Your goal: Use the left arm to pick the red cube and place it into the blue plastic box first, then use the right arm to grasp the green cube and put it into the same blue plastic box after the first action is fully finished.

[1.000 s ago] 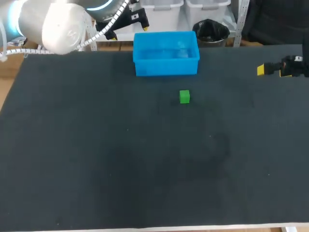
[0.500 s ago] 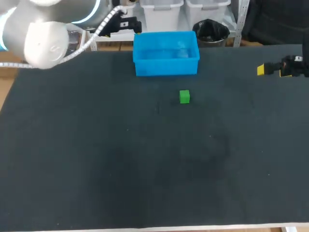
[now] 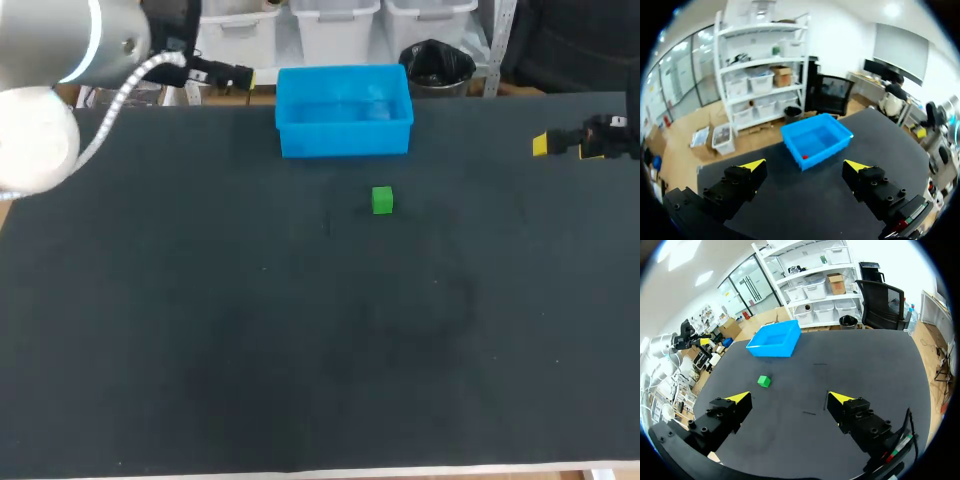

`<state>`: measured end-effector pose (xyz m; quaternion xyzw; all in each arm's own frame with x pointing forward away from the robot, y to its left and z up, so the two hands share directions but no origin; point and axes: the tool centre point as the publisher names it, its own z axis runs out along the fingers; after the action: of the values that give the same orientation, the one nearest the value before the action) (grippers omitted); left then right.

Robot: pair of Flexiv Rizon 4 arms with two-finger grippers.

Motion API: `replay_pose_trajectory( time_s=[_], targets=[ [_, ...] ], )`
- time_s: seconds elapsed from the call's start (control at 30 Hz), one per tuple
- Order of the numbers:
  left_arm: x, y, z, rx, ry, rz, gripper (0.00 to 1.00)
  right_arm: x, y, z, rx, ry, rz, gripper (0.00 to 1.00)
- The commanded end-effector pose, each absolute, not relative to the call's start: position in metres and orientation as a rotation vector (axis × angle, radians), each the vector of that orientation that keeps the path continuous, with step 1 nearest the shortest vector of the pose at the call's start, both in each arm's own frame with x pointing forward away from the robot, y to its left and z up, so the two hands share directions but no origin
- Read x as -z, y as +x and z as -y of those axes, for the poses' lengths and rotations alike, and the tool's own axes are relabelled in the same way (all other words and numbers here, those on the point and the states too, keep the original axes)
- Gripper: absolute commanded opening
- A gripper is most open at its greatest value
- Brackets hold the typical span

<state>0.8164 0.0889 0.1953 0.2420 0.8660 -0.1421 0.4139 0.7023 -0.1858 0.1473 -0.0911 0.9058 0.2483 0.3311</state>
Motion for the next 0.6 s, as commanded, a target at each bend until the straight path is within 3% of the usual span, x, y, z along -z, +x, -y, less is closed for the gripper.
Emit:
replay_pose_trajectory(
  time_s=[0.03,0.6],
  targets=[
    [-0.200,0.800,-0.105,0.692,0.827,-2.116,1.00,-0.148,0.702,0.186,-0.648,-0.237,-2.368,1.00],
    [-0.199,0.766,-0.127,0.706,1.190,-1.984,1.00,-0.148,0.702,0.186,-0.648,-0.237,-2.368,1.00]
  ],
)
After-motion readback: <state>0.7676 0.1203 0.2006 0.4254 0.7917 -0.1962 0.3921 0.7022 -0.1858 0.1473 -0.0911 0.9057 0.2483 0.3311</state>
